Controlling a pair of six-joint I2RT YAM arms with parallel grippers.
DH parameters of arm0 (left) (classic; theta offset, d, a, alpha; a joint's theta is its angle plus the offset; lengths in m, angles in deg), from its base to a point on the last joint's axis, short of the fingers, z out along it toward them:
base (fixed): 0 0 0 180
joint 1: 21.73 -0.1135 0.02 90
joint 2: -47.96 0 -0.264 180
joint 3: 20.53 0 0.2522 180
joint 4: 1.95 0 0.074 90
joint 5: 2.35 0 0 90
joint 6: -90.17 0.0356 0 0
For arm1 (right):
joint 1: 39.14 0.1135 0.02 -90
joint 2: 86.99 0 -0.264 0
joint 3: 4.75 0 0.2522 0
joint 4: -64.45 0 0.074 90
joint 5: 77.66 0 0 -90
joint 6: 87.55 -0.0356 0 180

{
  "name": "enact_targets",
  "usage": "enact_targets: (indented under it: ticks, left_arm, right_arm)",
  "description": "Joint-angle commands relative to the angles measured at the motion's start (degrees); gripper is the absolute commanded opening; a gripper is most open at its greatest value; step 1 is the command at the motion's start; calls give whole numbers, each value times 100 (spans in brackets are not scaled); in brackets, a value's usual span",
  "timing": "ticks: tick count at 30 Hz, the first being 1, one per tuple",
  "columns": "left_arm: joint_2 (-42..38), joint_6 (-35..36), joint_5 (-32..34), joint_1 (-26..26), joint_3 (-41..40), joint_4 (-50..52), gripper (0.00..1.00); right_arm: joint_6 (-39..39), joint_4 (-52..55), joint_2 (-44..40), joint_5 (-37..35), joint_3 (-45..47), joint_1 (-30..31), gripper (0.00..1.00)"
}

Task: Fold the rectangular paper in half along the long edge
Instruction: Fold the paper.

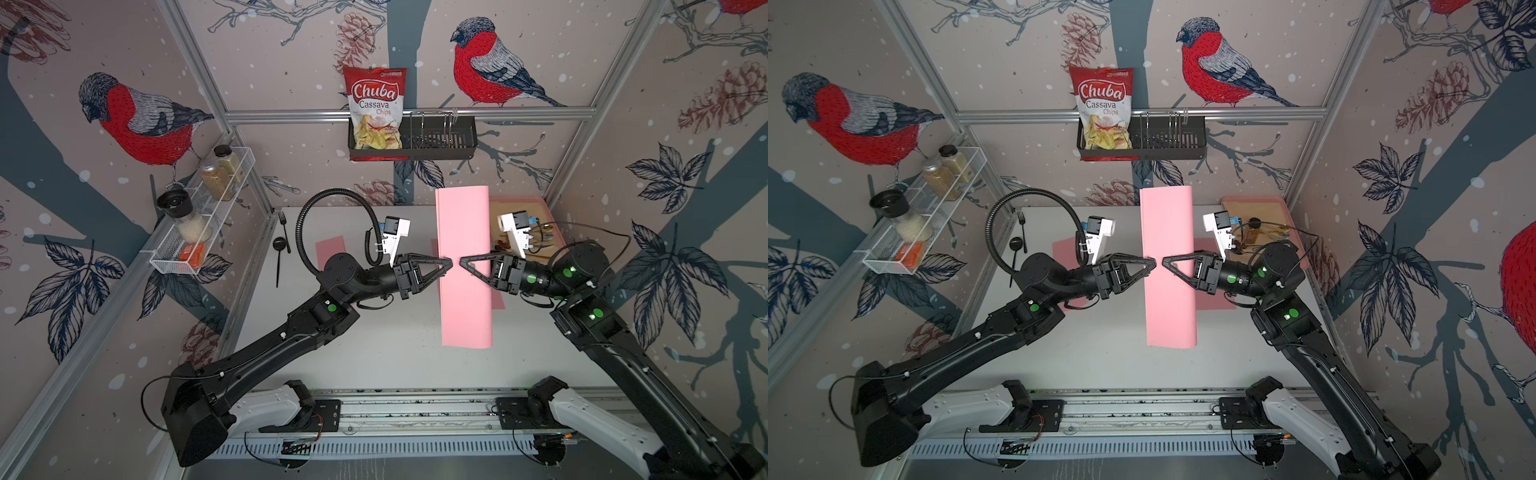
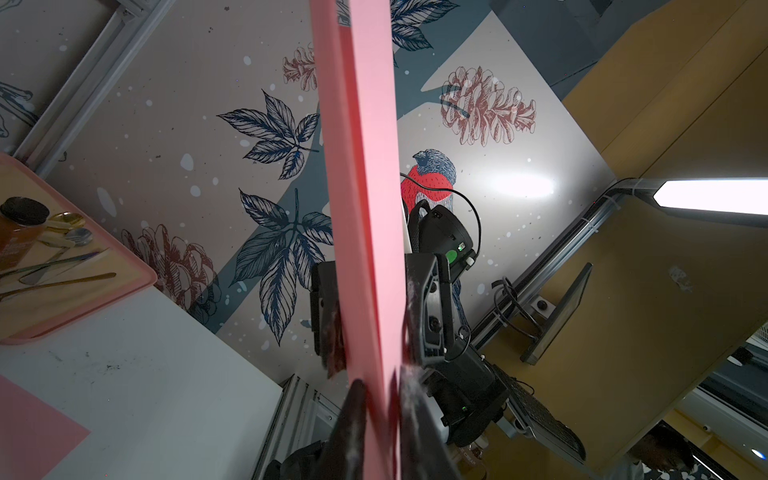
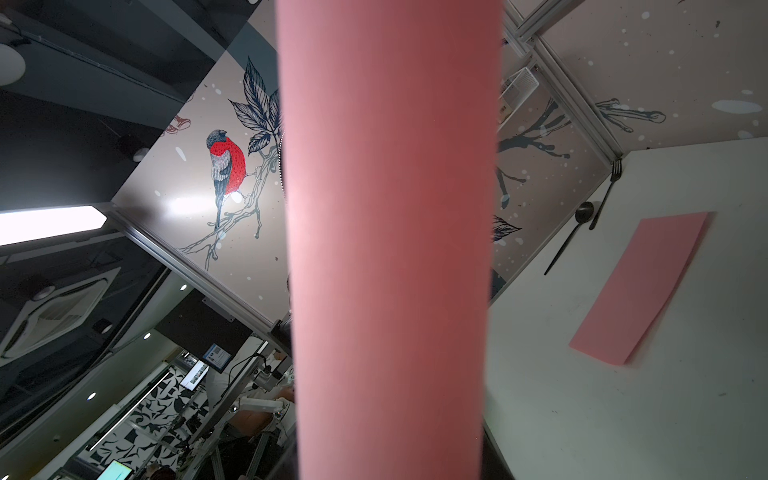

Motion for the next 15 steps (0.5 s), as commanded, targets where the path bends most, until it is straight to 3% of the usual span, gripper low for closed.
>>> enact_targets:
  ticks: [1, 15]
  left_arm:
    - [-4, 5, -13, 1, 55, -310, 24]
    - [-44, 14, -19, -4, 63, -282, 27]
  right_arm:
    - [111, -56, 1, -69, -25, 6, 36]
    - [375, 372, 14, -192, -148, 8, 34]
